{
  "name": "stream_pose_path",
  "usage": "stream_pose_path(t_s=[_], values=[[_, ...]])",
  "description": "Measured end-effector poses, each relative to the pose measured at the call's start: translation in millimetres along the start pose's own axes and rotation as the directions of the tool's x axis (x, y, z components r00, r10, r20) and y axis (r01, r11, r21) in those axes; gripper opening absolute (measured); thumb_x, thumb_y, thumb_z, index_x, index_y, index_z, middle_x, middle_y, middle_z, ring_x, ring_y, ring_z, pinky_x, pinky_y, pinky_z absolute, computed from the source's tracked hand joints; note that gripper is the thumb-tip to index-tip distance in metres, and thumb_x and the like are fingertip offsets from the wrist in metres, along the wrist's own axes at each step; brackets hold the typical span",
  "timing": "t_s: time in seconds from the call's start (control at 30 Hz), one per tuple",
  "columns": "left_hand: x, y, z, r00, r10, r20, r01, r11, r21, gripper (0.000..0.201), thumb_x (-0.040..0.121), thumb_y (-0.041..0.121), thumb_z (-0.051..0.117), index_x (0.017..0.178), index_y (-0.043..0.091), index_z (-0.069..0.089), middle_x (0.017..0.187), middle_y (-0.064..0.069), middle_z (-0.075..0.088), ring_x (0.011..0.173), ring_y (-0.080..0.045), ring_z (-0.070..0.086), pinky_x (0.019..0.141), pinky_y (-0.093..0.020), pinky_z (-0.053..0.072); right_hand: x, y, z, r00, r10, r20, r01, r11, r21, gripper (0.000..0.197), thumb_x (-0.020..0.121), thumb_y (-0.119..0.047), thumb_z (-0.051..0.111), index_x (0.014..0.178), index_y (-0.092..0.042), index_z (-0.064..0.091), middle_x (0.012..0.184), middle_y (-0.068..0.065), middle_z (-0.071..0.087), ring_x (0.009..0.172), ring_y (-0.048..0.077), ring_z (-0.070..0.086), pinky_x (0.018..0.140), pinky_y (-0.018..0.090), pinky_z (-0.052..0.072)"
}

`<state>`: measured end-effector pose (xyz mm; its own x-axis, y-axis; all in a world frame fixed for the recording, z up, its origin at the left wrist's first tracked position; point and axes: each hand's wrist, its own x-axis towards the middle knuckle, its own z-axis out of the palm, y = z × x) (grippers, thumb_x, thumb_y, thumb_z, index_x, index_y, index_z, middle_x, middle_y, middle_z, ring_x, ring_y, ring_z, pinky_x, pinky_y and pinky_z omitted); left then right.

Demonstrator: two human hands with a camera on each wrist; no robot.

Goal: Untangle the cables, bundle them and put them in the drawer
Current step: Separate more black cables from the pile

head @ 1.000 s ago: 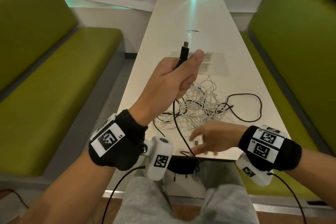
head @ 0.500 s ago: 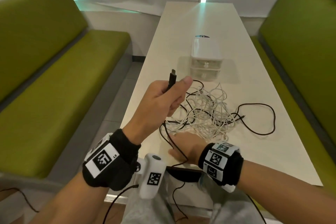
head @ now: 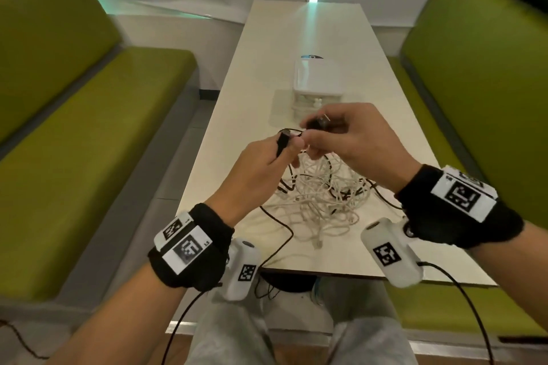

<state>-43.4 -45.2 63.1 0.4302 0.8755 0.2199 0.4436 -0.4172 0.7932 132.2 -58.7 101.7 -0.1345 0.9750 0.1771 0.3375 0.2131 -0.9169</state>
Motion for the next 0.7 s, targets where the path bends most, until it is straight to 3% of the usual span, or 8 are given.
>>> stream_pose_path(t_s=[0.1, 0.2, 0.27, 0.37, 0.43, 0.5, 0.6, 0.7], values=[[5, 3, 3, 1.000, 0.007, -0.018, -0.008, 0.999, -0.050, 0.031, 0.090, 0.054, 0.036, 0.083, 0.029, 0.053, 0.065, 0.005, 0.058, 0.054, -0.005, 0.055, 0.054, -0.023, 0.041, 1, 7, 1, 0.997, -0.031, 0.076, 0.027, 0.999, 0.041, 0.016, 0.093, 0.002, 0.057, 0.103, 0.003, 0.070, 0.088, 0.025, 0.070, 0.080, 0.027, 0.069, 0.079, 0.038, 0.059], [11, 0, 2, 1.000, 0.018, 0.012, -0.018, 1.000, 0.013, 0.045, 0.087, 0.059, 0.033, 0.094, 0.019, 0.052, 0.072, -0.017, 0.061, 0.059, -0.020, 0.055, 0.058, -0.037, 0.042, -4, 17, 5, 0.998, -0.063, 0.029, 0.064, 0.997, -0.044, 0.021, 0.092, 0.001, 0.055, 0.081, -0.008, 0.071, 0.076, 0.011, 0.067, 0.070, 0.023, 0.067, 0.074, 0.042, 0.058], [12, -3, 1, 0.999, 0.022, 0.029, -0.024, 0.997, 0.067, 0.039, 0.087, 0.058, 0.034, 0.088, 0.023, 0.052, 0.066, -0.005, 0.059, 0.059, -0.006, 0.053, 0.057, -0.027, 0.040, -7, 27, 12, 0.996, -0.087, -0.017, 0.085, 0.992, -0.098, 0.022, 0.089, -0.002, 0.057, 0.077, -0.018, 0.067, 0.077, -0.004, 0.063, 0.067, 0.016, 0.065, 0.071, 0.039, 0.057], [15, -5, 0, 0.999, 0.039, -0.010, -0.038, 0.997, 0.061, 0.022, 0.098, 0.037, 0.046, 0.076, 0.030, 0.048, 0.061, 0.015, 0.048, 0.056, 0.010, 0.050, 0.055, -0.012, 0.036, -7, 44, 25, 0.998, 0.008, -0.060, -0.010, 0.999, -0.032, 0.023, 0.085, -0.002, 0.056, 0.096, -0.022, 0.054, 0.086, -0.006, 0.063, 0.078, 0.019, 0.066, 0.076, 0.048, 0.056], [16, -5, 0, 0.999, 0.042, -0.029, -0.041, 0.999, 0.025, 0.022, 0.100, 0.030, 0.047, 0.079, 0.024, 0.049, 0.062, 0.014, 0.048, 0.055, 0.006, 0.049, 0.055, -0.013, 0.036, -5, 55, 34, 0.994, 0.086, 0.074, -0.086, 0.996, -0.010, 0.030, 0.087, -0.003, 0.059, 0.110, -0.020, 0.050, 0.099, -0.005, 0.063, 0.091, 0.017, 0.066, 0.081, 0.048, 0.056], [14, -2, 0, 0.999, 0.029, -0.039, -0.031, 0.998, -0.057, 0.024, 0.102, 0.028, 0.045, 0.082, 0.017, 0.052, 0.064, 0.013, 0.051, 0.058, 0.000, 0.048, 0.058, -0.018, 0.038, -5, 61, 46, 0.974, 0.059, 0.220, -0.048, 0.997, -0.054, 0.030, 0.092, -0.010, 0.062, 0.120, -0.017, 0.054, 0.111, -0.004, 0.065, 0.099, 0.012, 0.065, 0.083, 0.036, 0.057], [9, -1, -2, 0.995, 0.014, -0.101, -0.036, 0.975, -0.218, 0.026, 0.102, 0.028, 0.044, 0.082, 0.016, 0.056, 0.054, 0.017, 0.045, 0.052, -0.004, 0.039, 0.054, -0.024, 0.032, -5, 60, 61, 0.971, 0.010, 0.238, -0.029, 0.996, 0.080, 0.016, 0.095, -0.014, 0.060, 0.100, 0.001, 0.060, 0.090, 0.010, 0.067, 0.083, 0.014, 0.065, 0.075, 0.024, 0.051], [6, 3, -12, 0.984, 0.036, -0.172, -0.083, 0.959, -0.270, 0.029, 0.102, 0.029, 0.042, 0.078, 0.020, 0.056, 0.052, 0.014, 0.037, 0.050, -0.008, 0.030, 0.051, -0.028, 0.025, -7, 65, 64, 0.952, 0.050, 0.301, -0.064, 0.997, 0.036, 0.031, 0.097, -0.028, 0.057, 0.078, -0.004, 0.058, 0.067, 0.010, 0.057, 0.064, 0.022, 0.058, 0.066, 0.032, 0.051]])
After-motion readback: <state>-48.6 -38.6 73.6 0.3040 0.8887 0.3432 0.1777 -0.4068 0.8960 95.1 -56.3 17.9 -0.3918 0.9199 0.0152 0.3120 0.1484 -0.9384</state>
